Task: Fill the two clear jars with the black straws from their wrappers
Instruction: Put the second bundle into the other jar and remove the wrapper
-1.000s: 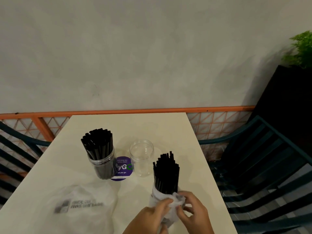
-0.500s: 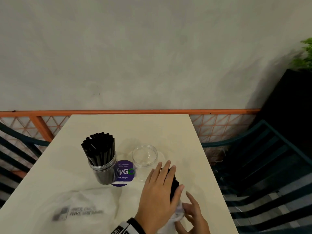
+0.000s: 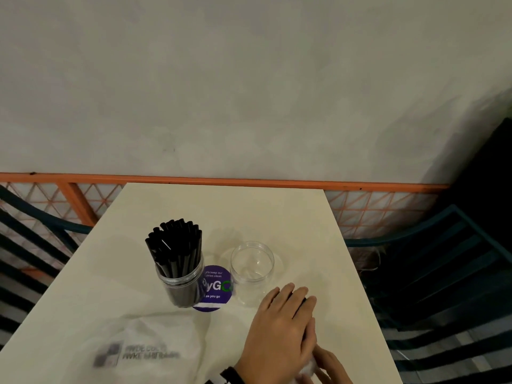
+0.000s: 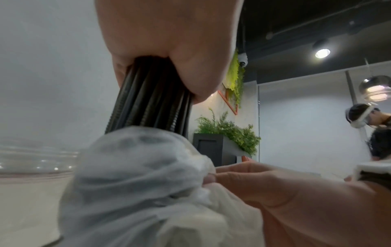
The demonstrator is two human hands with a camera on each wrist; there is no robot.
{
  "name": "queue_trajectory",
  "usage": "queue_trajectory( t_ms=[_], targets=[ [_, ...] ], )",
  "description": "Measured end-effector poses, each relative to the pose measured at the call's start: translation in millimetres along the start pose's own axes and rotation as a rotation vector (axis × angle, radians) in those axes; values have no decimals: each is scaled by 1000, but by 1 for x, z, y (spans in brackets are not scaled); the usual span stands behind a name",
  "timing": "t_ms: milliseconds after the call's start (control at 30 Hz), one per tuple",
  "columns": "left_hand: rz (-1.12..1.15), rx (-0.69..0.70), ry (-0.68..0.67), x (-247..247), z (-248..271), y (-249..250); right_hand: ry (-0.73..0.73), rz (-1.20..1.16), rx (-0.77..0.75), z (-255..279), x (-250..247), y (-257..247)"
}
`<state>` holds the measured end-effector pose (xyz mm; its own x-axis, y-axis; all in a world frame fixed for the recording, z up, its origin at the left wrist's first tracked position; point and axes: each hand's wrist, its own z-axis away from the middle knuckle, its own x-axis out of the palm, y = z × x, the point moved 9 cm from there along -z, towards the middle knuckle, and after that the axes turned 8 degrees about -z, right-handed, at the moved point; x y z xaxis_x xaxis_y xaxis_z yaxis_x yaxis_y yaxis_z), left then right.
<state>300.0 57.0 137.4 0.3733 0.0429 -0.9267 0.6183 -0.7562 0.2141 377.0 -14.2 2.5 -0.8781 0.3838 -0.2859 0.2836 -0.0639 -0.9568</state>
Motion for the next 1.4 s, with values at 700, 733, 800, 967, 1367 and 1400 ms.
queue_trajectory(
  t_ms=[700, 733, 800, 967, 1367, 1400],
  targets=[
    [435, -487, 111, 51, -21, -145, -26, 739, -1007, -133, 27, -184],
    [411, -490, 124, 55, -20, -146, -45, 748, -1018, -134, 31, -183],
    [316, -477, 155, 60, -19, -146, -68, 792, -1044, -135, 35, -181],
    [113, -503, -13, 75, -14, -148, -180, 893, -1121, -128, 53, -182],
    [625, -261, 163, 16, -16, -148, -278, 1258, -1269, -105, 89, -138],
    [602, -254, 164, 13, -15, -150, -201, 1169, -1237, -105, 80, -140]
  ],
)
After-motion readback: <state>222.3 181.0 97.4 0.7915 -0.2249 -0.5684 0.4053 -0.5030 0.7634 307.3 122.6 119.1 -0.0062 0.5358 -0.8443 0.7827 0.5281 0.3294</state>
